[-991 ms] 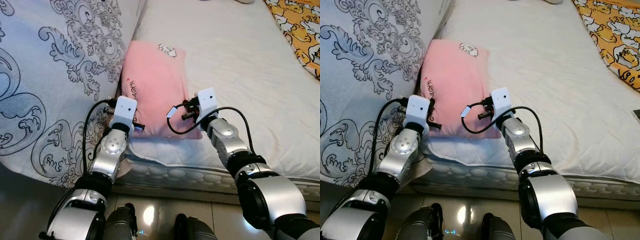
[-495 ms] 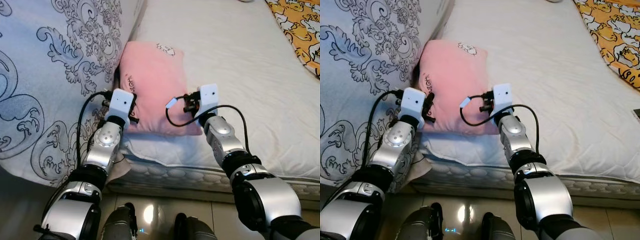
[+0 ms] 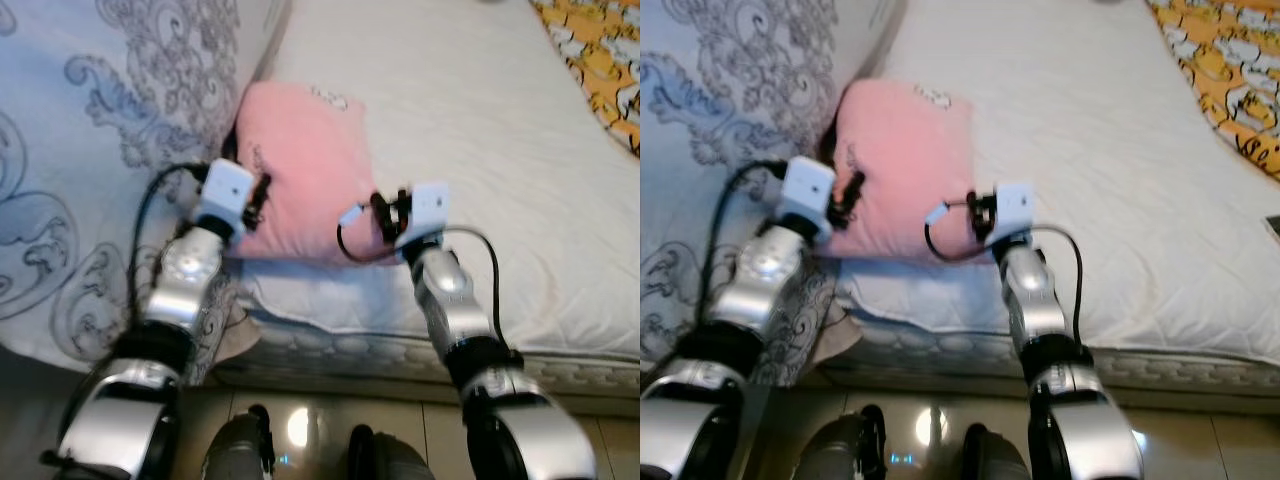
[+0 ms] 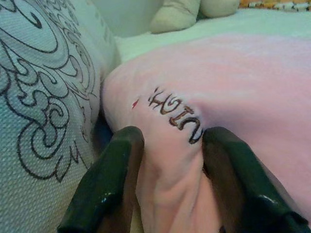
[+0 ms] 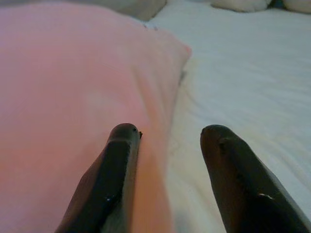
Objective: Clean up the room
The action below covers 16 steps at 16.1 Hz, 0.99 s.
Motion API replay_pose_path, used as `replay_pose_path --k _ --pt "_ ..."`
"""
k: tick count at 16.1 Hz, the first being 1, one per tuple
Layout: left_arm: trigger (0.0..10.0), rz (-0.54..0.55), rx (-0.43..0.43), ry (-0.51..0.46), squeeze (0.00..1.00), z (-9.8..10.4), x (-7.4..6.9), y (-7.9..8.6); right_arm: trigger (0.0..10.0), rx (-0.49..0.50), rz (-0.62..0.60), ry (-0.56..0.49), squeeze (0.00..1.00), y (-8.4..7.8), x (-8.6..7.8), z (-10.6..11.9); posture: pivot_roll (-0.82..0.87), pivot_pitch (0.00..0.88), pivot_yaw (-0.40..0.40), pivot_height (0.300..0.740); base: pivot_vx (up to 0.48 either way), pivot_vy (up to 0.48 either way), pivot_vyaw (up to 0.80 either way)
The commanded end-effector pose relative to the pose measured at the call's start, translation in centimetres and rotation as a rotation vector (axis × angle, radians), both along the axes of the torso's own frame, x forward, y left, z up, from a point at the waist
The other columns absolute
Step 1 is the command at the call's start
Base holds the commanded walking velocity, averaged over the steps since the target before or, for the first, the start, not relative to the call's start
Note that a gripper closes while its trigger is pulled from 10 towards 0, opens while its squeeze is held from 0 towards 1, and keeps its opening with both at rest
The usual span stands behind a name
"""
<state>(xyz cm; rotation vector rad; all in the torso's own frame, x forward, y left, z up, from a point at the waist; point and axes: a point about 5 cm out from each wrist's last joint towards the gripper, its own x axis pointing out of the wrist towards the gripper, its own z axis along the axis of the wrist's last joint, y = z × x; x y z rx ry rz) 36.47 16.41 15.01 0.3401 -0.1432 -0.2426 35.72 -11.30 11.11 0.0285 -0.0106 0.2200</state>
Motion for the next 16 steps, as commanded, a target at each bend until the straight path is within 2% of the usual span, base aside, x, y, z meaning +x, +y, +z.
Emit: replay_pose_path --k 1,2,4,5,7,9,11,13,14,15,16 --pt "10.0 -0.020 0.007 0.020 1.00 -0.4 -0.3 -0.1 10.0 0.001 -0.016 -0.030 1.00 -0.3 0.0 0.7 0.05 0.157 -0.072 0.740 0.000 0.000 0.00" --pt "10.0 -0.023 0.031 0.016 1.00 0.0 -0.4 0.8 10.0 -0.003 -0.023 -0.047 1.00 -0.3 -0.6 0.8 0.05 0.145 -0.072 0.740 0.000 0.000 0.00" --pt "10.0 -0.044 0.038 0.002 1.00 0.8 -0.5 1.2 10.0 -0.013 -0.028 -0.065 1.00 -0.4 -1.3 1.0 0.05 0.136 -0.071 0.740 0.000 0.000 0.00" --pt "10.0 -0.060 0.009 -0.013 1.00 1.6 -0.7 1.2 10.0 -0.010 -0.047 -0.075 1.00 -0.8 -1.8 1.3 0.05 0.110 -0.068 0.740 0.000 0.000 0.00" --pt "10.0 -0.064 -0.134 -0.008 1.00 2.5 -1.1 0.8 10.0 0.008 -0.079 -0.083 1.00 -1.5 -2.5 1.5 0.04 0.093 -0.064 0.740 0.000 0.000 0.00" --pt "10.0 -0.088 -0.267 -0.014 1.00 3.1 -2.3 -0.4 10.0 0.028 -0.126 -0.082 1.00 -2.5 -3.4 1.5 0.05 0.064 -0.058 0.740 0.000 0.000 0.00" --pt "10.0 -0.100 -0.313 -0.020 1.00 3.4 -3.1 -1.1 10.0 0.051 -0.170 -0.099 1.00 -3.4 -4.2 2.0 0.05 0.040 -0.052 0.740 0.000 0.000 0.00" --pt "10.0 -0.091 -0.343 -0.012 1.00 3.2 -3.7 -1.1 10.0 0.066 -0.188 -0.108 1.00 -3.8 -4.9 2.2 0.05 0.017 -0.046 0.740 0.000 0.000 0.00" --pt "10.0 -0.070 -0.359 0.030 0.88 1.7 -4.7 -1.1 10.0 0.088 -0.203 -0.115 1.00 -4.2 -5.9 2.2 0.05 0.000 -0.042 0.740 0.000 0.000 0.00" --pt "10.0 -0.052 -0.351 0.036 0.88 1.2 -5.1 -1.2 10.0 0.092 -0.205 -0.111 1.00 -4.2 -6.2 2.0 0.05 0.000 -0.043 0.740 0.000 0.000 0.00" --pt "10.0 -0.034 -0.329 0.059 0.00 0.1 -5.3 -1.6 10.0 0.084 -0.216 -0.092 0.00 -4.2 -6.4 1.5 0.04 0.000 -0.041 0.740 0.000 0.000 0.00"
